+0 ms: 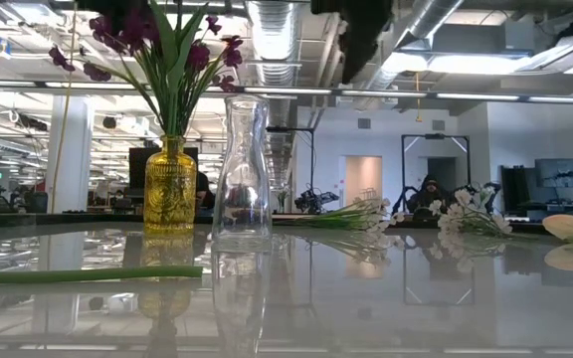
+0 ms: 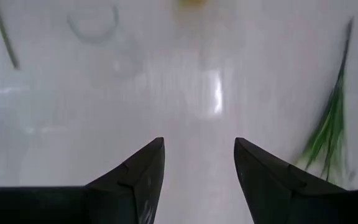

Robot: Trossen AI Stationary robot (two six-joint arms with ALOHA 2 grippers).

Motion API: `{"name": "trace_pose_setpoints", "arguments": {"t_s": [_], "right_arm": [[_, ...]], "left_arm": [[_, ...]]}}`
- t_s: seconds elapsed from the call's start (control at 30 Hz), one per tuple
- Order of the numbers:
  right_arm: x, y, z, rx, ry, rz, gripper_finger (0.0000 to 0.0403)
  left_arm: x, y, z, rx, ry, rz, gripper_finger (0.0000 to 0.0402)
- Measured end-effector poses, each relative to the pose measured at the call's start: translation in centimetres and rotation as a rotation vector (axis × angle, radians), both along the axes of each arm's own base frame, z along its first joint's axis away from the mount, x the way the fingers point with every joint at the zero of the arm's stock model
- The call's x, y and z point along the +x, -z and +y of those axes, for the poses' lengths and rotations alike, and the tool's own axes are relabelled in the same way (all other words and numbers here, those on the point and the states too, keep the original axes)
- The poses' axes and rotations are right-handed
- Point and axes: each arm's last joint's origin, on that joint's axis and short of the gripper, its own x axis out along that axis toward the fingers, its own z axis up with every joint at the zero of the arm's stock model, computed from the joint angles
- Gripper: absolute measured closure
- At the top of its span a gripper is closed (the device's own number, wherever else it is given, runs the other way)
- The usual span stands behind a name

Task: Sort flowers into vase by color
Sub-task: Put the right white flower into the transparent vase

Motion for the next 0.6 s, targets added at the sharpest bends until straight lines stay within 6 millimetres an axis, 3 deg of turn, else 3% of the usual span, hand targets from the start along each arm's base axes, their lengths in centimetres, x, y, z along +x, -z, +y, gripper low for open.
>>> {"name": "trace_pose_setpoints", "arguments": {"t_s": [0.13,0.23,0.37,0.6], "right_arm": [[-1.0,0.3,0.1,0.031,0.064,0.098,0.0182],[-1.5,0.4,0.1,0.050,0.118,0.152,0.0182],[-2.0,0.5,0.2,0.064,0.165,0.203,0.0182],[-2.9,1.7,0.3,0.092,0.275,0.256,0.0182]], "left_arm": [[0.0,-2.7,-1.4,0.089,0.214,-0.242,0.0228],[0.9,-3.6,-2.3,0.059,0.440,-0.344,0.0228],[2.6,-4.2,-4.1,-0.010,0.754,-0.397,0.0228],[4.3,-4.1,-9.6,-0.039,1.130,-0.384,0.0241]]}}
